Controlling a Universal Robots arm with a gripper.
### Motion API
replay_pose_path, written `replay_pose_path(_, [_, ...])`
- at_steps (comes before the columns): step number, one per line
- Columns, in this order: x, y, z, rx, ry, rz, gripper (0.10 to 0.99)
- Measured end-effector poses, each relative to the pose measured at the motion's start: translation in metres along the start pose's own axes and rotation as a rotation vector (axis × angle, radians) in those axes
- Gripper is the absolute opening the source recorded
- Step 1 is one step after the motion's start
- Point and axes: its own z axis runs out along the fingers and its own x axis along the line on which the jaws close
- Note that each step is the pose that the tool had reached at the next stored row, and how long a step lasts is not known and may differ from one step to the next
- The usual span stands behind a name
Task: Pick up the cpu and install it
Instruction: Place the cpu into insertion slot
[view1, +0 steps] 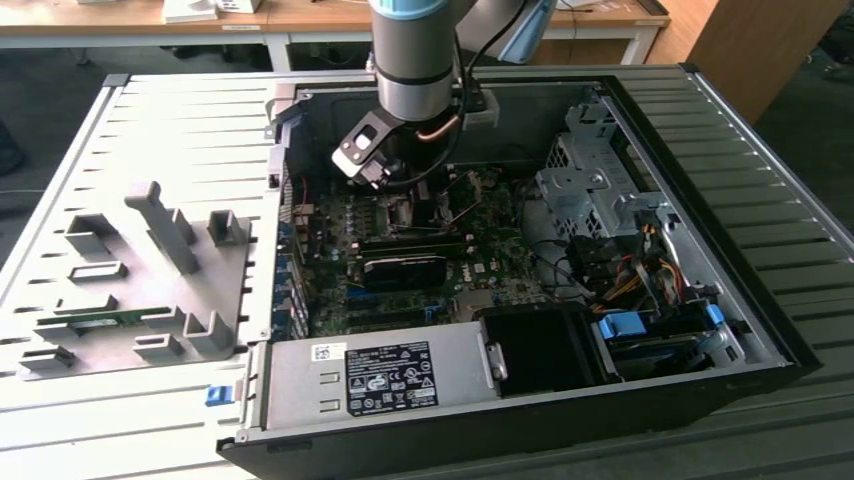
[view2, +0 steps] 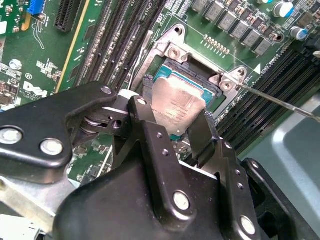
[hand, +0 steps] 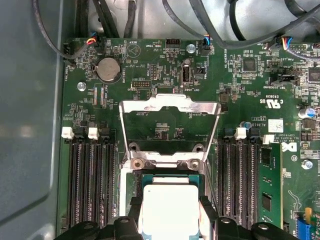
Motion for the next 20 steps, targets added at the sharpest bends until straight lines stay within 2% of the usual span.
replay_pose_path(20, [0.004,-0.0009,0.0045,0.0,-0.0003,-0.001,0.529])
